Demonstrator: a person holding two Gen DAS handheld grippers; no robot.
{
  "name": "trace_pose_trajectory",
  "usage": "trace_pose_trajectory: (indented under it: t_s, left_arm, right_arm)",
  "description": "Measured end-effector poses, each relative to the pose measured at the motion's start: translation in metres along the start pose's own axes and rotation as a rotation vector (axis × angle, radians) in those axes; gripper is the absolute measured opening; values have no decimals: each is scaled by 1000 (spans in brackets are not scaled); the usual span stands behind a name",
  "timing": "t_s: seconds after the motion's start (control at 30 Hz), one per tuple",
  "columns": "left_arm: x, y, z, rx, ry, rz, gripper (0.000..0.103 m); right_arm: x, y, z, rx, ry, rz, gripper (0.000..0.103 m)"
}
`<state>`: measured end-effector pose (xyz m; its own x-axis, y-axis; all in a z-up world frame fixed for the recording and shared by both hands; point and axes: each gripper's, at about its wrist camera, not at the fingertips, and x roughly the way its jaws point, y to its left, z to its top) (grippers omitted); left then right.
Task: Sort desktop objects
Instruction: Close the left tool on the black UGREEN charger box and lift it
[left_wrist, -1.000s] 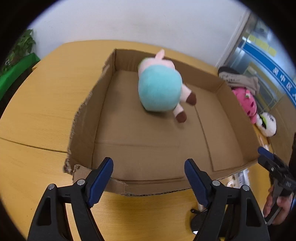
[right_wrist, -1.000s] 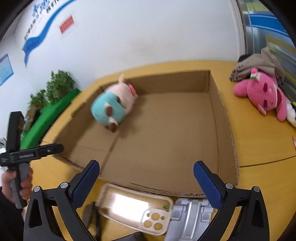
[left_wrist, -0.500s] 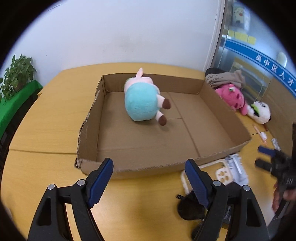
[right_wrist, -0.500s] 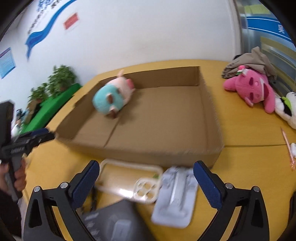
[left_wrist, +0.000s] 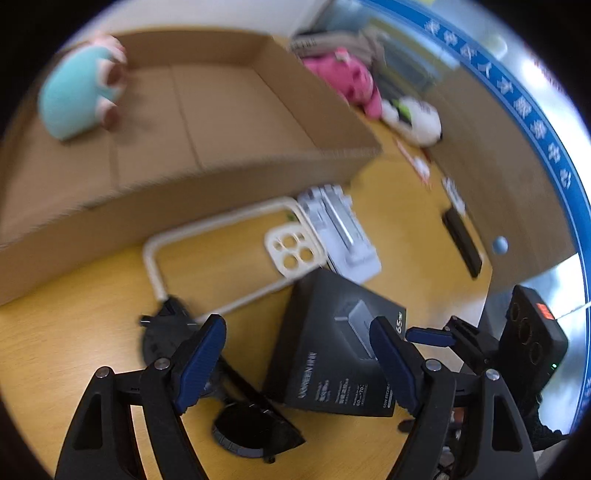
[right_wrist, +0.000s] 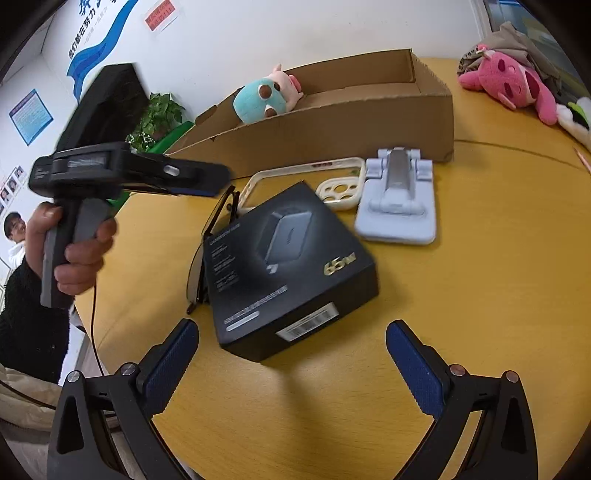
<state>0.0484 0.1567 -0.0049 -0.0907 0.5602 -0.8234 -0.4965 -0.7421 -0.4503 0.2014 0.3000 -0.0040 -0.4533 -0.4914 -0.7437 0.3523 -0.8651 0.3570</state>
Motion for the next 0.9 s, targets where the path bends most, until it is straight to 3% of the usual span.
trace_pose_trajectory:
  t_s: [0.1,0.23,0.33,0.67,0.9]
  left_arm:
    - [27,-5,2,21,82,-19,81]
    - [34,-18,1,58,95,-45,78]
    - [35,-24,-4,67,85,-30,79]
    - [21,-19,-31,7,29,-44,79]
    - [-16,-27,-31,-4,-97,-34,78]
  right_arm:
    - [14,0,1,5,15,-36,103]
    - [22,4,5,-26,17,-15,103]
    - [26,9,4,-70,4,-89,102]
    - [23,27,4,-200,-37,-149,102]
    - [8,41,29,-262,-95,-161,102]
